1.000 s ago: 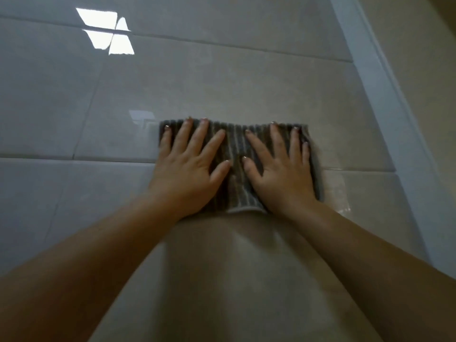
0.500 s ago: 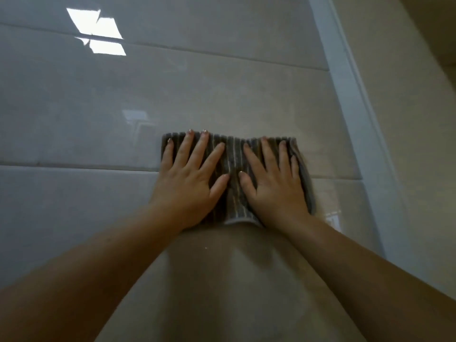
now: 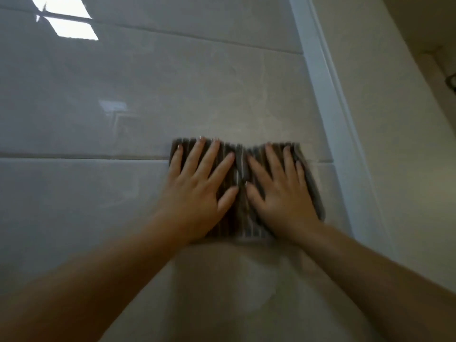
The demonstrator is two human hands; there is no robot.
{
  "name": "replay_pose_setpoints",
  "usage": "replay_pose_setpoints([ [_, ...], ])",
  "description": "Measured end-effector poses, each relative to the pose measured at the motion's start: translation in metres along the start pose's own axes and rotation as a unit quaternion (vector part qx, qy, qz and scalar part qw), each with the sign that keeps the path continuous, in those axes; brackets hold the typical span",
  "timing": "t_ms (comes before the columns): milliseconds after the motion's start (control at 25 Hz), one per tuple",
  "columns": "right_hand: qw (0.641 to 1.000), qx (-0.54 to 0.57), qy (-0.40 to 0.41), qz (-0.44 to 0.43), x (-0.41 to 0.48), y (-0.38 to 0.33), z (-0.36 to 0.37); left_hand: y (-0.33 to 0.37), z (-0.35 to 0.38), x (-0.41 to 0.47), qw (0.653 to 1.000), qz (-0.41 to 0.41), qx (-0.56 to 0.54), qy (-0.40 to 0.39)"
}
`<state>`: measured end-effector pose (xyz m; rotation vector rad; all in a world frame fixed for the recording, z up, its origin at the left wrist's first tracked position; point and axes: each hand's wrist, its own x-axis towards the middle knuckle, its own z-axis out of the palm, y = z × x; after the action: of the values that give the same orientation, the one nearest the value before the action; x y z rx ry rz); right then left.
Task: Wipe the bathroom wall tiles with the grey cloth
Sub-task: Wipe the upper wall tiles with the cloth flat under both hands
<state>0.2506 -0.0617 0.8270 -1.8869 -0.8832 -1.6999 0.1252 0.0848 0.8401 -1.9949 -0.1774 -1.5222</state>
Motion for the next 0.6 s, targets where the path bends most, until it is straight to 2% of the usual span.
replay_pose_setpoints([
  [120,0.997,0.011,-0.024,0.067,0.032,0.027,-0.007,0.020,-0.004,0.052,0.999,-0.045,-0.007,-0.018],
  [320,0.995,0.016,0.000,0.097,-0.037,0.041,0.001,0.048,0.010,0.008,0.999,0.034,-0.008,-0.011],
  [480,0.992,0.016,0.026,0.125,-0.068,0.000,0.013,0.021,0.012,-0.027,0.998,0.057,-0.012,-0.009],
  [600,0.995,0.017,0.037,0.093,-0.066,-0.049,0.017,-0.022,0.004,-0.056,0.999,0.048,0.002,-0.006],
])
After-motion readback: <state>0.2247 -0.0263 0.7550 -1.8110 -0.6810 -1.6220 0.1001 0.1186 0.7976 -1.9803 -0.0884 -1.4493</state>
